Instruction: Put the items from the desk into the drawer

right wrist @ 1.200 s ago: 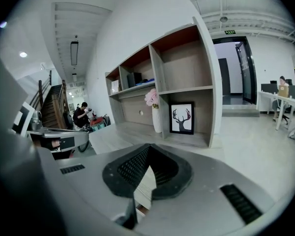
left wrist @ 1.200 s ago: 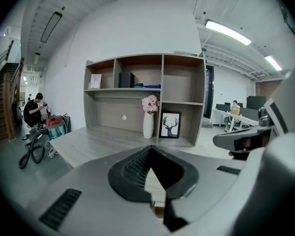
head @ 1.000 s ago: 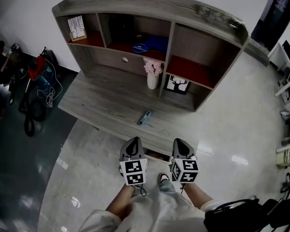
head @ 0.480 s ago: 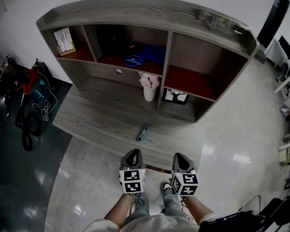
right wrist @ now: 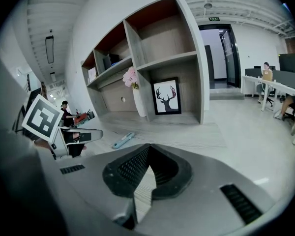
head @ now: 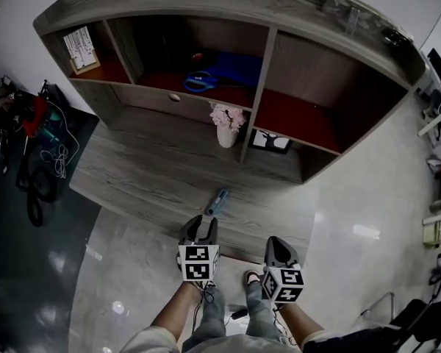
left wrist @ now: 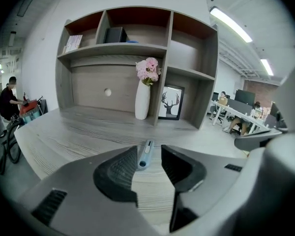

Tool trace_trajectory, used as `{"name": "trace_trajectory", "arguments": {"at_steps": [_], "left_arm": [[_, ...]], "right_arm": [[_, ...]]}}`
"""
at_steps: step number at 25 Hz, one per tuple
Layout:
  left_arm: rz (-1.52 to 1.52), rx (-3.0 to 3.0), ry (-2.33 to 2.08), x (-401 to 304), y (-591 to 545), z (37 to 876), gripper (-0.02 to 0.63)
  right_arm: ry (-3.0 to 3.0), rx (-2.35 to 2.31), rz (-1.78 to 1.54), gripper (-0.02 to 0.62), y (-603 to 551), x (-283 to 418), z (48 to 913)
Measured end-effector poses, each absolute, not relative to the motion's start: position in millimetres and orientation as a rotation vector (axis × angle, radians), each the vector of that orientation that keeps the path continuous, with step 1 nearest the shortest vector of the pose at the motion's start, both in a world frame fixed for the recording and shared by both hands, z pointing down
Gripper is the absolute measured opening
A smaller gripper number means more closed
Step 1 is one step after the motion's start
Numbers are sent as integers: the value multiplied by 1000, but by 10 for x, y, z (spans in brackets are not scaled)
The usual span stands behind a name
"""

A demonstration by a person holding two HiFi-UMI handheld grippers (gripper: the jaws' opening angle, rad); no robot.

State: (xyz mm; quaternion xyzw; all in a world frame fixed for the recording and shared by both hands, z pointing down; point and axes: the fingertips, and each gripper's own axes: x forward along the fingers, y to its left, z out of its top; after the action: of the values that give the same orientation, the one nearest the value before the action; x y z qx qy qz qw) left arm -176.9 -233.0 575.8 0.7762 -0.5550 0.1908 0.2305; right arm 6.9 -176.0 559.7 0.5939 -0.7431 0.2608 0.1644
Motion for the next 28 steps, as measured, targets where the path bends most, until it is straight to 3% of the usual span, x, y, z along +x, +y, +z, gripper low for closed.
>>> {"name": "trace_trajectory", "arguments": {"at_steps": [1,8,28], "left_arm": [[528,2140,-1521,-1767,-2372,5790,151],[604,2148,-1445,-1708,-2567,6117,187],[735,2018,-1392,-1669,-2758,6736,186]], "right_arm": [[-2113,1690,749,-2,-1766,60,5626],[-2100,1662,795,-2,-1803,-50,5820],[-2063,1666,856,-2,-1849,-11,6046]]}}
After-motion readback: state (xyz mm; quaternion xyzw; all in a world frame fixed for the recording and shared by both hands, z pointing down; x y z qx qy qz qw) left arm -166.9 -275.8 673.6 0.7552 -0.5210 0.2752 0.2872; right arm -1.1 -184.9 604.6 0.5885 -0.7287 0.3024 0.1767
